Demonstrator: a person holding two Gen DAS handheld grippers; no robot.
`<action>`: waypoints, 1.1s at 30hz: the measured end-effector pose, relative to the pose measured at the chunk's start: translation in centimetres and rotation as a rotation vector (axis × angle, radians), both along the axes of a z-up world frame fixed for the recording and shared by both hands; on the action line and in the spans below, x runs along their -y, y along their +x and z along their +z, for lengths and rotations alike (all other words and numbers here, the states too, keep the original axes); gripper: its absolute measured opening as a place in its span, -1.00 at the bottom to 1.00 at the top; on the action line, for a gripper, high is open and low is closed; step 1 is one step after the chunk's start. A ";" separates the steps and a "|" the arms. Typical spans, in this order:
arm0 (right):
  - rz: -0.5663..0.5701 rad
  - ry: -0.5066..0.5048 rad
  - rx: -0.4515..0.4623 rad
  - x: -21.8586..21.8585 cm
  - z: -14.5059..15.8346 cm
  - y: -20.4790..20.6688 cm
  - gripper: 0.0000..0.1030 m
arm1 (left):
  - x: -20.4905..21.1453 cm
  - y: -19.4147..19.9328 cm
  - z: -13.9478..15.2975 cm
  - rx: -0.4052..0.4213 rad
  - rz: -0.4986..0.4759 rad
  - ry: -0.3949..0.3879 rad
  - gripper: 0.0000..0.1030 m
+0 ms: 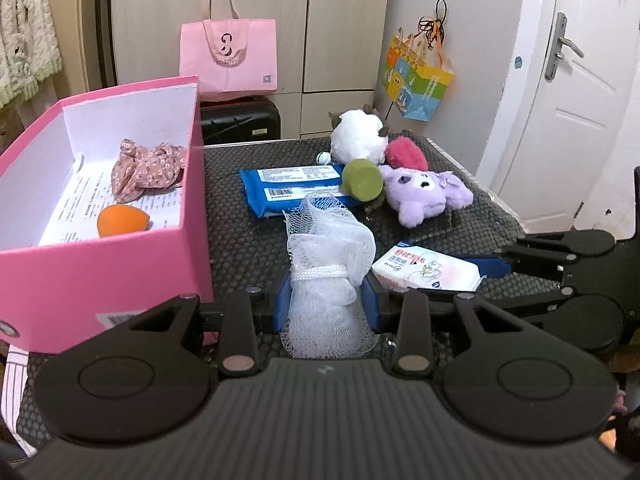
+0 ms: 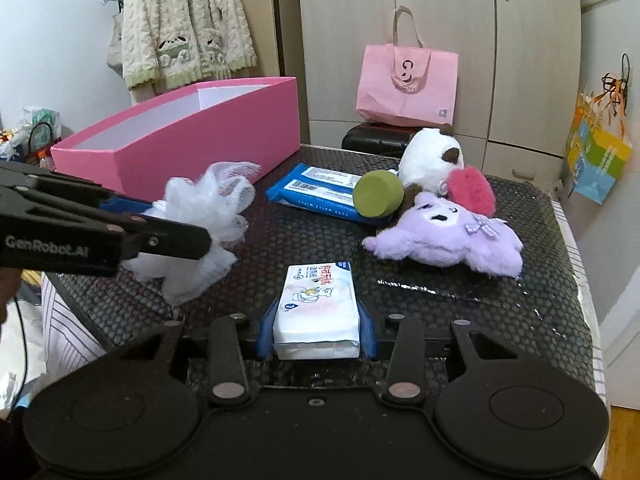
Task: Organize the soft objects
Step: 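Lift and carry the bath puff and tissue pack with both grippers over the pink box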
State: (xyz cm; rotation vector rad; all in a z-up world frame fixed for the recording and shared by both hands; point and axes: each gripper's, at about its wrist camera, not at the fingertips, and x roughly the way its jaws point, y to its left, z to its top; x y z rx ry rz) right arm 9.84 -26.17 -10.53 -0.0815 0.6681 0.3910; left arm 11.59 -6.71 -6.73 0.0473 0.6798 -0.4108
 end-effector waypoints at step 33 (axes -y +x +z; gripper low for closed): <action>0.069 0.023 -0.182 -0.5 1.5 0.3 -0.12 | -2.2 0.9 -0.1 -0.178 -0.140 -0.076 -0.32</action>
